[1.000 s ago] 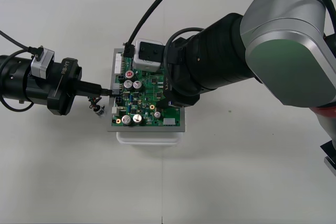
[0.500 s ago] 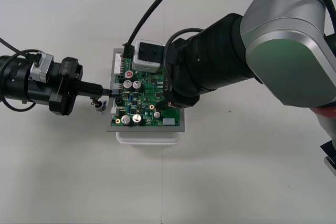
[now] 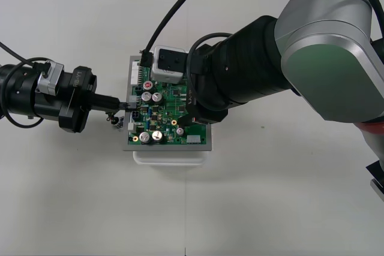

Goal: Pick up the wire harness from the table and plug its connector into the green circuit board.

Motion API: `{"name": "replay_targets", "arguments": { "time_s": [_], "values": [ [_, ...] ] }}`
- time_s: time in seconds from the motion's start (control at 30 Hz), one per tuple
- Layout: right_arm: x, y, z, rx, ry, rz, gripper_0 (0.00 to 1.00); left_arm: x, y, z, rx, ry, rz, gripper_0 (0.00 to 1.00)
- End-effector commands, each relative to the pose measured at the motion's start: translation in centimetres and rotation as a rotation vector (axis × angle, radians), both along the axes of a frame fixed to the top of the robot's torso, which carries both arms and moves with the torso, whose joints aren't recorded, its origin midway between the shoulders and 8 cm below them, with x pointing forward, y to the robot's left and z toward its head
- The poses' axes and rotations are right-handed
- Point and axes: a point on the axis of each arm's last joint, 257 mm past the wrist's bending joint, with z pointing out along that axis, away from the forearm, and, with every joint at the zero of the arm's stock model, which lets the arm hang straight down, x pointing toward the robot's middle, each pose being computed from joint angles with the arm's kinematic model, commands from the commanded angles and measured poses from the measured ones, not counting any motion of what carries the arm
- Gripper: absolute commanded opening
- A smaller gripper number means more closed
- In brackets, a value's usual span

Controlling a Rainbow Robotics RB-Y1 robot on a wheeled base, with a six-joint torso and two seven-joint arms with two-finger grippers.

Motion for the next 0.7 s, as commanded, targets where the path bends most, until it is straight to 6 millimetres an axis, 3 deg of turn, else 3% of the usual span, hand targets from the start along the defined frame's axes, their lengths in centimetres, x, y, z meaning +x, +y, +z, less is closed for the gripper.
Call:
{"name": "replay_targets", "arguments": {
  "time_s": [0.03, 0.7],
  "values": [
    [-0.74, 0.56, 0.34, 0.001, -0.021, 0.052, 1.0, -1.28, -2.38, 1.27, -0.003, -0.071, -0.103, 0.0],
    [-0.66, 0.46, 0.65, 0.008, -0.021, 0.051, 1.0, -1.42, -2.78, 1.39, -0.006, -0.073, -0.112, 0.0]
  ]
}}
